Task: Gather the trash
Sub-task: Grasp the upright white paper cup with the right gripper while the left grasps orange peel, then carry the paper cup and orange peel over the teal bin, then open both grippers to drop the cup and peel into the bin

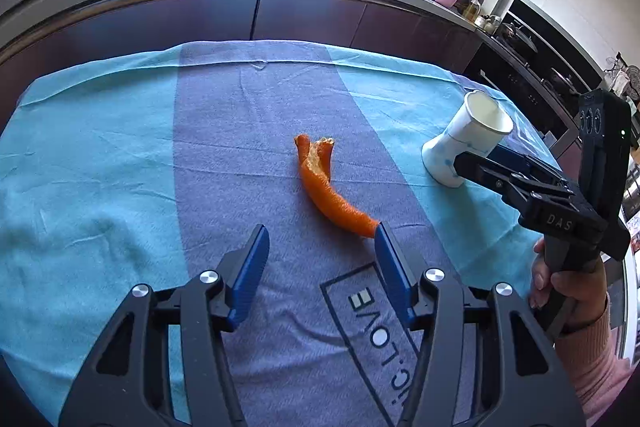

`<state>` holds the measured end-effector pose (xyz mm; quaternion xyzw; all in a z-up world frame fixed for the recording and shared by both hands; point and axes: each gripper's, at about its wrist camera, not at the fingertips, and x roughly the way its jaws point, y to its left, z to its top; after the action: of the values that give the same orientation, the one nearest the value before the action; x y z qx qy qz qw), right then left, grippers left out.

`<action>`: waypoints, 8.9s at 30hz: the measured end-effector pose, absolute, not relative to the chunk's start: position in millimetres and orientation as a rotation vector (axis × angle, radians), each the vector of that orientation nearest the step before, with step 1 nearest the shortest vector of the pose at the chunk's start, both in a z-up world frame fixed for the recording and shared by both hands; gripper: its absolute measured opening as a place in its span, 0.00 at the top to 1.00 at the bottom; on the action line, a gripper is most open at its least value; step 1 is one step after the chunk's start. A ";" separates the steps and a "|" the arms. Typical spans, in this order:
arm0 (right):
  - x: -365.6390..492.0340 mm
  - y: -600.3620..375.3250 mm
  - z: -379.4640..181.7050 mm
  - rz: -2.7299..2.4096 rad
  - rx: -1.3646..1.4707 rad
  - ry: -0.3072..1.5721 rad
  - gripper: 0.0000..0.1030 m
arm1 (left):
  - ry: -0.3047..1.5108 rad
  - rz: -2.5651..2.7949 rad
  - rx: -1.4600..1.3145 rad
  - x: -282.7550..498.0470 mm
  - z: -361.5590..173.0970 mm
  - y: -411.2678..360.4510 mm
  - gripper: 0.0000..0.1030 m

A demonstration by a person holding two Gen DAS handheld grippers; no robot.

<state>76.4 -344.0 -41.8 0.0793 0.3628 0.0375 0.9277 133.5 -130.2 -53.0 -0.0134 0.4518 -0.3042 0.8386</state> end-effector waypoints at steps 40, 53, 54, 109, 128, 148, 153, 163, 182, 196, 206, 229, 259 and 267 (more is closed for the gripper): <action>49.6 -275.8 -15.3 0.332 0.210 0.674 0.31 | 0.903 -0.583 -0.052 105.1 -33.5 -80.1 0.87; 46.1 -208.2 -10.0 0.493 0.186 0.681 0.31 | 0.832 -0.417 -0.115 58.7 -16.9 25.1 0.87; 45.9 -202.8 -9.9 0.505 0.185 0.682 0.31 | 0.830 -0.410 -0.132 55.5 -16.4 33.9 0.87; 62.2 13.4 2.0 0.915 -0.052 0.744 0.31 | 0.715 -0.012 -0.370 -22.0 -5.9 236.7 0.87; 73.3 54.3 -2.6 0.960 -0.102 0.771 0.31 | 0.722 0.038 -0.410 -17.8 -17.3 257.6 0.87; 86.9 89.5 -10.3 0.976 -0.140 0.812 0.31 | 0.733 0.081 -0.442 -11.2 -33.8 269.5 0.87; 87.7 93.9 -14.7 0.979 -0.140 0.822 0.31 | 0.733 0.095 -0.441 -9.1 -35.8 270.7 0.87; 90.7 104.3 -18.0 0.976 -0.152 0.831 0.31 | 0.734 0.095 -0.440 -3.8 -39.7 271.1 0.87; 98.4 125.8 -31.2 0.966 -0.187 0.878 0.31 | 0.753 0.117 -0.464 7.0 -52.0 276.5 0.87; 104.3 138.9 -43.1 0.946 -0.211 0.911 0.30 | 0.777 0.131 -0.491 16.7 -65.2 281.9 0.87; 113.4 143.5 -49.8 0.927 -0.211 0.953 0.30 | 0.799 0.141 -0.502 27.4 -77.1 282.5 0.87; 123.9 149.8 -57.1 0.899 -0.216 1.001 0.30 | 0.810 0.161 -0.491 36.0 -81.3 282.9 0.87; 133.4 147.4 -57.5 0.871 -0.193 1.009 0.22 | 0.849 0.182 -0.516 45.1 -96.7 290.3 0.78; 131.3 127.1 -51.2 0.886 -0.133 0.988 0.22 | 0.816 0.192 -0.483 34.1 -88.6 285.9 0.63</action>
<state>131.3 127.1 -51.2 -0.0618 0.4581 0.4107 0.7859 34.1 285.9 -88.6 -0.2322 0.3923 0.0923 0.8852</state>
